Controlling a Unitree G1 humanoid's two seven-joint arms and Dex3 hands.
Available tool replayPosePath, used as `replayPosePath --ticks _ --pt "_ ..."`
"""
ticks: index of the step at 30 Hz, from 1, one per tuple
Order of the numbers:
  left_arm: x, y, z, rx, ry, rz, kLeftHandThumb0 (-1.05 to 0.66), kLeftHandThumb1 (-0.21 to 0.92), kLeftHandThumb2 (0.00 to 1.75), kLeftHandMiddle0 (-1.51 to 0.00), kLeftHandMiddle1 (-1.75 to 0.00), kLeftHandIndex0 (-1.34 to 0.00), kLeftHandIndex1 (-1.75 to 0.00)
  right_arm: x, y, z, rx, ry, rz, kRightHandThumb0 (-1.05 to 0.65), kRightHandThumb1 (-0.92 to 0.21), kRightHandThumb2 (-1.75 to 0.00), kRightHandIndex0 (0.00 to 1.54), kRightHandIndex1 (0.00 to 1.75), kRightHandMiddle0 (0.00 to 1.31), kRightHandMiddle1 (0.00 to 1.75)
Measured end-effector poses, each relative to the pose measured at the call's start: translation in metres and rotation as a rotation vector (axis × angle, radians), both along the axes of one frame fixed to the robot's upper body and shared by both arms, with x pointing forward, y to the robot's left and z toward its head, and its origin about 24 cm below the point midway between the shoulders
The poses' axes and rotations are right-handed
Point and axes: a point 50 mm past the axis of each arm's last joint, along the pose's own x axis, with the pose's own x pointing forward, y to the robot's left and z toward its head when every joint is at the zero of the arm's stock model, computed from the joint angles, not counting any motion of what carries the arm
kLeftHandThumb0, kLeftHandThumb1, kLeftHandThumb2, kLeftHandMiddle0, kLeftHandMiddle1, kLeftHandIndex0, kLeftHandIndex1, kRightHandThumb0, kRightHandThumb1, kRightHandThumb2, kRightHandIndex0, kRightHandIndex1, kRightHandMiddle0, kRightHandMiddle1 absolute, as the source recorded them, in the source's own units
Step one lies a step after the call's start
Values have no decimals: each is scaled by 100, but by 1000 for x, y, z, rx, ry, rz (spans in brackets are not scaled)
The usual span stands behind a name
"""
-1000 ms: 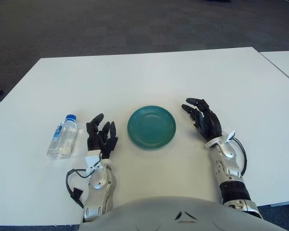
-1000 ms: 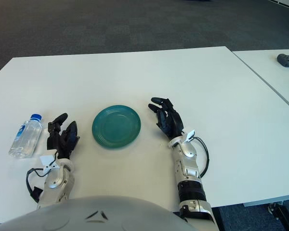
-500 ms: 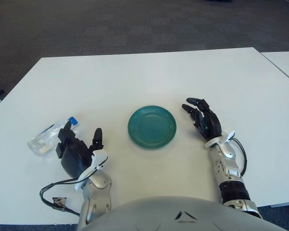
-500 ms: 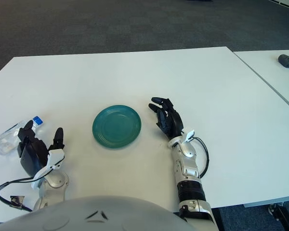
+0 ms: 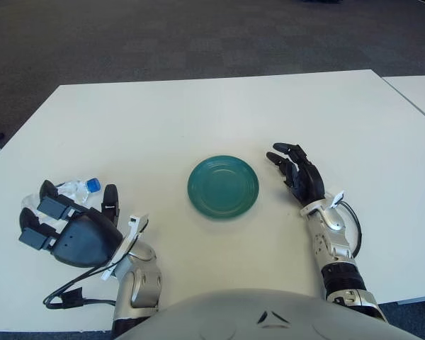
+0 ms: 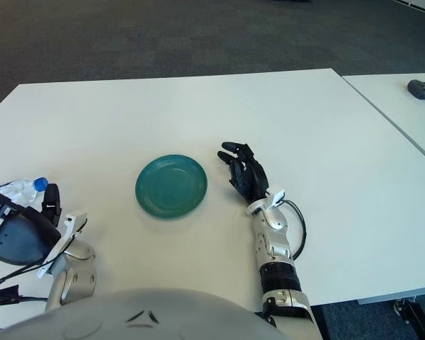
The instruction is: Put the bottle into the plate.
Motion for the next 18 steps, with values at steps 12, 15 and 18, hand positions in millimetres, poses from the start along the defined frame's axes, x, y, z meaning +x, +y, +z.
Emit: replayPosePath --ticks 12,15,18 --pt "-8 5 27 130 31 150 -105 92 61 0 -98 0 -135 8 3 -1 0 -3 1 -65 -92 -55 39 63 18 106" --pt "-8 4 27 136 72 145 -105 92 62 0 -104 0 -144 10 4 -1 -2 -3 3 -65 -92 -55 39 63 18 106" --pt "-6 0 26 138 124 128 -105 92 63 0 -108 0 -145 11 5 -2 -6 -4 6 -65 -92 -55 39 63 18 106"
